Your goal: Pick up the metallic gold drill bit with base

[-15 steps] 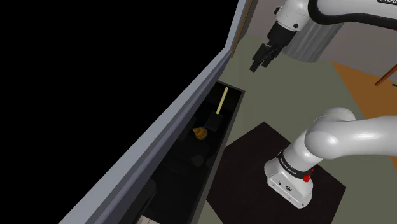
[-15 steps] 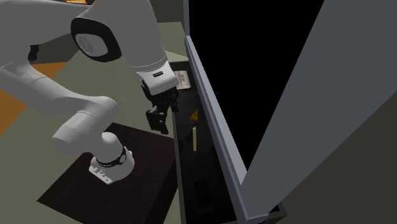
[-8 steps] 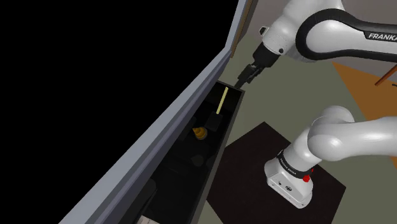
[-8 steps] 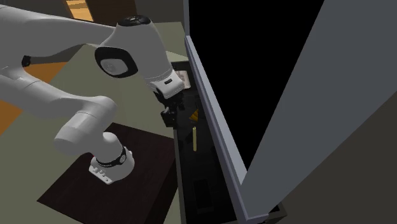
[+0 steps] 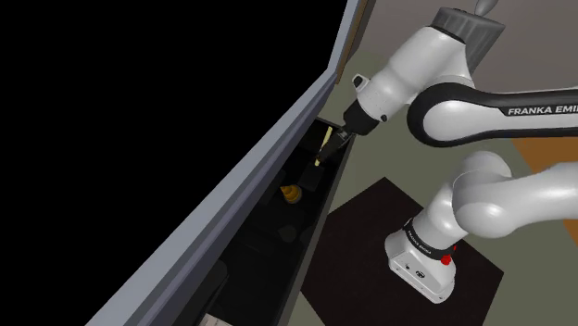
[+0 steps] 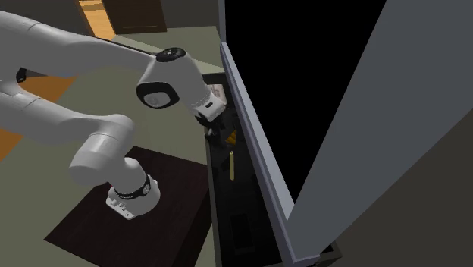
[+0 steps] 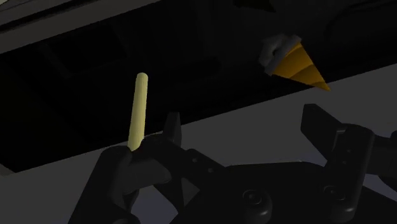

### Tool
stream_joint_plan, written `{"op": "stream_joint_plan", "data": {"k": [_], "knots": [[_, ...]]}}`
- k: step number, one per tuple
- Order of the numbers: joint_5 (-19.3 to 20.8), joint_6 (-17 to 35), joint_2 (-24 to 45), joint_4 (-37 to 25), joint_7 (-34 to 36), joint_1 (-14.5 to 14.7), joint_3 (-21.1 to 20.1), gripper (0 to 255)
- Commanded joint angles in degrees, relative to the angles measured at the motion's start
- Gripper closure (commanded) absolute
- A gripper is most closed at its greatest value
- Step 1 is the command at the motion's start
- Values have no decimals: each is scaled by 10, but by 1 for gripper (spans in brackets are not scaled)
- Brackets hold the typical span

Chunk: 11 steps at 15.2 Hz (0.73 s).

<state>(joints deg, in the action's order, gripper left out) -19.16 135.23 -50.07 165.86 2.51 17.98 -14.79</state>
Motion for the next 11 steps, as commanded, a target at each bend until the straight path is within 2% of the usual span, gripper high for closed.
{"op": "stream_joint_plan", "data": {"k": [1,7,11], "knots": [[-23,59,25,15,1,25,-18,0],[-89,258,151,33,1,99,-74,0],[-103,311,193,41,-6,113,-76,0]]}}
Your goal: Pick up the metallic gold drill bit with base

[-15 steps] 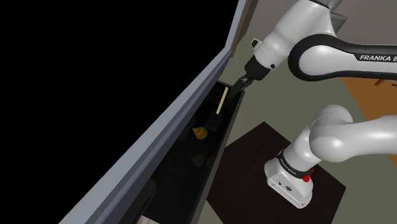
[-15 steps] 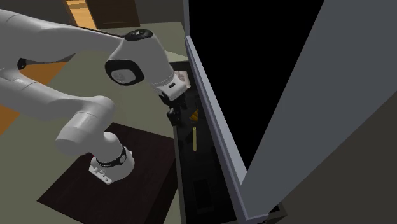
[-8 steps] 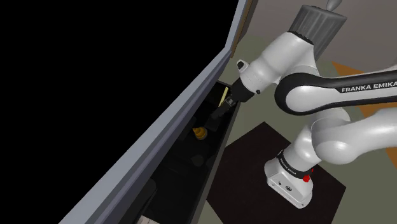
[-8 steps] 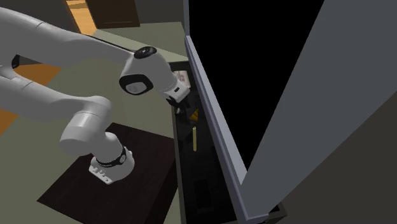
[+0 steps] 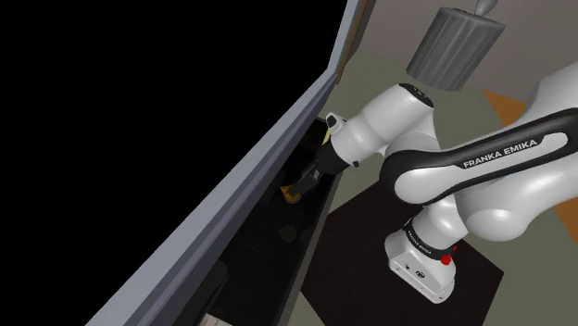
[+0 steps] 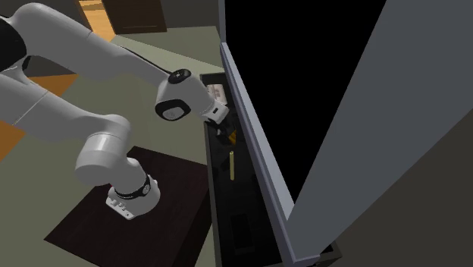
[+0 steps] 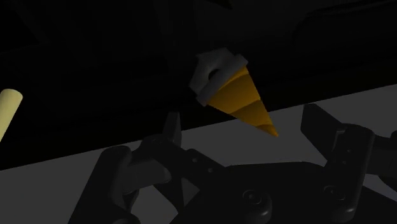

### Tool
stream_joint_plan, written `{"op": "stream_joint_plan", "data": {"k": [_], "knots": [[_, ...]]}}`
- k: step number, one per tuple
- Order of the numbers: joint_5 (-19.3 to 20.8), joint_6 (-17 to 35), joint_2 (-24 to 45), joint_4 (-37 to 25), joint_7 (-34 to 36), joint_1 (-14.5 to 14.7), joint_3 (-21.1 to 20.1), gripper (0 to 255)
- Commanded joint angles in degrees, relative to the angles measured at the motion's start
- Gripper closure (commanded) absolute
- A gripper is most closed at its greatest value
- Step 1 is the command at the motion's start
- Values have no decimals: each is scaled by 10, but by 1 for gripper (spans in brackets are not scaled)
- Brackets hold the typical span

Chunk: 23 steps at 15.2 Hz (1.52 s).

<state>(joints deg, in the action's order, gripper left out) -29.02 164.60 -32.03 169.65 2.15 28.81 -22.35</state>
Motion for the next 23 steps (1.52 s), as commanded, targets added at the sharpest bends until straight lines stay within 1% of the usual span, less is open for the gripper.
{"op": "stream_joint_plan", "data": {"k": [1,3,4,6,7,16,23], "knots": [[-8,30,23,5,-5,8,1,0],[-16,58,47,9,-11,16,4,0],[-23,80,67,12,-17,23,7,0],[-22,80,67,12,-16,23,8,0],[-23,81,67,12,-16,24,7,255],[-22,80,67,12,-16,23,8,255],[3,-15,-14,-3,2,-3,-1,255]]}}
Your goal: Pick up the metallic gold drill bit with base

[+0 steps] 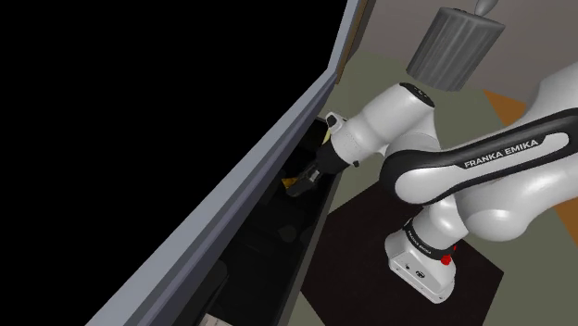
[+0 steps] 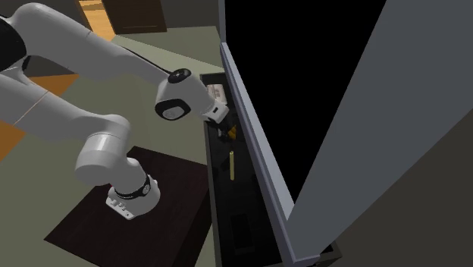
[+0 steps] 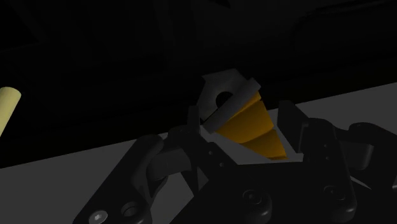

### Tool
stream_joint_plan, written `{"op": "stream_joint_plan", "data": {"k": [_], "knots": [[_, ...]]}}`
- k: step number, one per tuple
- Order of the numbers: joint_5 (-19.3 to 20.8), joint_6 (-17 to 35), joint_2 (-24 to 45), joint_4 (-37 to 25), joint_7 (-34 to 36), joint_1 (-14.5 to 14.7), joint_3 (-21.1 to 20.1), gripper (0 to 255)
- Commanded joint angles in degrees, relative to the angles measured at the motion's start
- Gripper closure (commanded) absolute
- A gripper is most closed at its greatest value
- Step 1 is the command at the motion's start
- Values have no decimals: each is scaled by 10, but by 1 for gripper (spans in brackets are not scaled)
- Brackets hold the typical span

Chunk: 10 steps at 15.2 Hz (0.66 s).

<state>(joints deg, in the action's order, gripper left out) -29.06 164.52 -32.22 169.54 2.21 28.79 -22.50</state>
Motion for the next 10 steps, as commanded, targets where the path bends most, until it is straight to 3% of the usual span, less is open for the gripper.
{"op": "stream_joint_plan", "data": {"k": [1,8,10], "knots": [[7,-28,-22,-5,4,-6,0,255],[29,-112,-81,-31,16,-22,6,255],[30,-114,-82,-32,16,-22,6,255]]}}
